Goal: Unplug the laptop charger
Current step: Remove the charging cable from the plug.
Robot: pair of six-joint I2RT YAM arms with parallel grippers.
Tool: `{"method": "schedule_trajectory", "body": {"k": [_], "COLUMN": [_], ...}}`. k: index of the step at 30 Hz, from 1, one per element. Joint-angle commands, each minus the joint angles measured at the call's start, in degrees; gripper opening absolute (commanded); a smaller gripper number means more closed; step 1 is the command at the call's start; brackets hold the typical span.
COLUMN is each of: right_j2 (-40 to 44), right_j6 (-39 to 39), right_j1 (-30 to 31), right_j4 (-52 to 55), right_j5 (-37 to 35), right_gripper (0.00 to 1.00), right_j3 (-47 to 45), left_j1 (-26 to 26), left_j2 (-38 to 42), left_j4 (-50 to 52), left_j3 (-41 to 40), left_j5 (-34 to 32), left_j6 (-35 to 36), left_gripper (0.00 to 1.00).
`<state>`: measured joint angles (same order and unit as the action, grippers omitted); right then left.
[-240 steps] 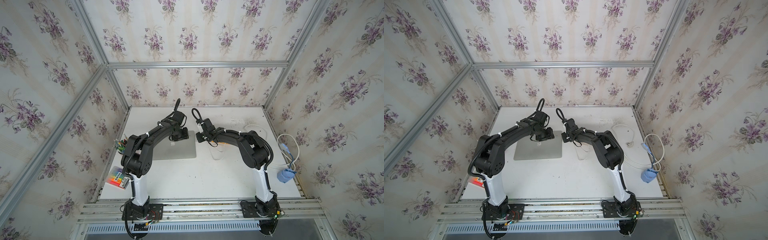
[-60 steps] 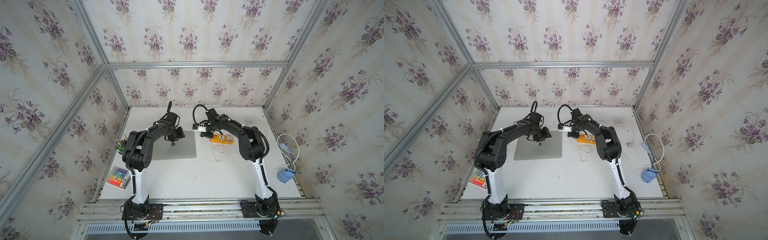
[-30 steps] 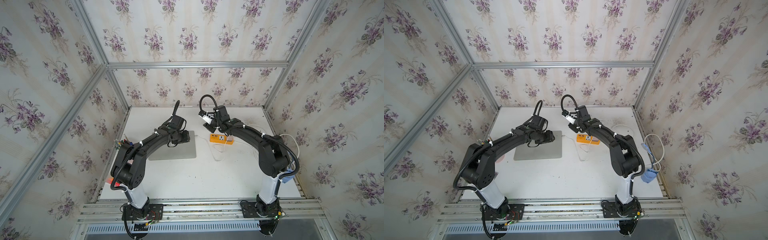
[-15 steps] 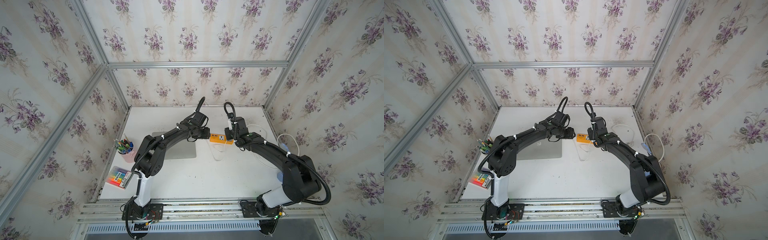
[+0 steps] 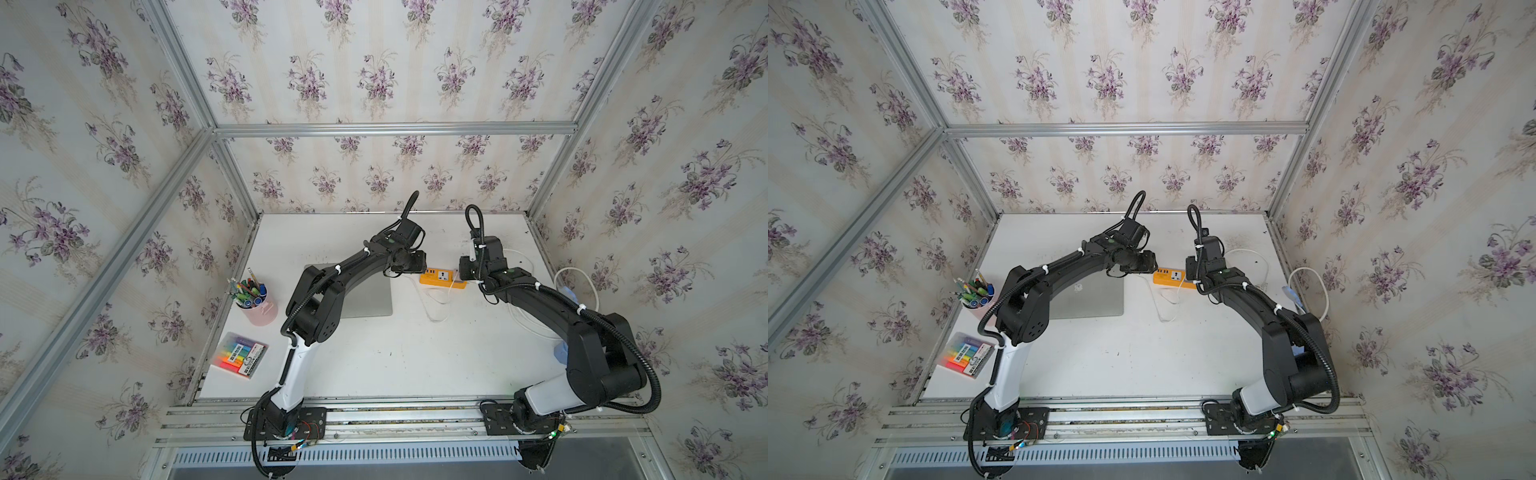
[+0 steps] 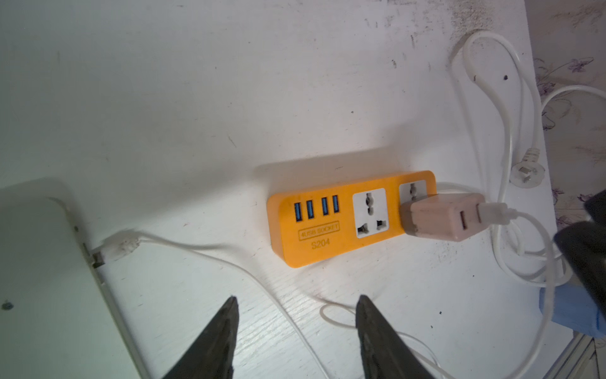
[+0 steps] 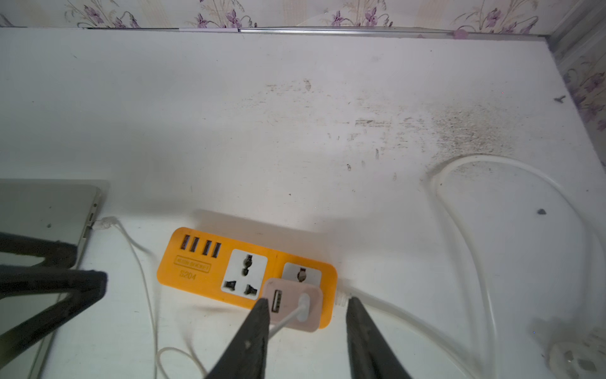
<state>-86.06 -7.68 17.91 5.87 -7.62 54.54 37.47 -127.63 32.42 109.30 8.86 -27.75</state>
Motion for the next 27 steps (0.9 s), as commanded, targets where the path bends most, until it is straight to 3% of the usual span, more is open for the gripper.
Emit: {"method": "schedule_trajectory", "body": {"k": [1,7,14,27], "right_j2": [1.43,2.09,0.89,-3.11], "right_j6": [-2.34,-1.70,-1.81,-1.54], "right_j1": [-0.38,-1.34,-2.88,-2.88], "right_j4": [0.16,1.05,-1.12,-4.43], "right_j5": [1.90,2.35,6.94,8.60], "right_gripper": [0.36,0.28,0.25,0.24], "right_j3": [-0.72,-2.28,-3.67,-2.16], "left_j1": [0.59,1.77,2.77,4.21], "left_j2": [-2.03,-4.96,-8.19,-12.37], "left_j4": [2.46,-0.96,-1.48,-2.78], "left_j3": [3.30,4.91,10.25,15.08], "left_j5": [0.98,6.88,10.95,12.44], "left_j6": [-0.96,-4.02,-5.51,-8.04], "left_gripper": [0.57,0.50,0.51,0.51]}}
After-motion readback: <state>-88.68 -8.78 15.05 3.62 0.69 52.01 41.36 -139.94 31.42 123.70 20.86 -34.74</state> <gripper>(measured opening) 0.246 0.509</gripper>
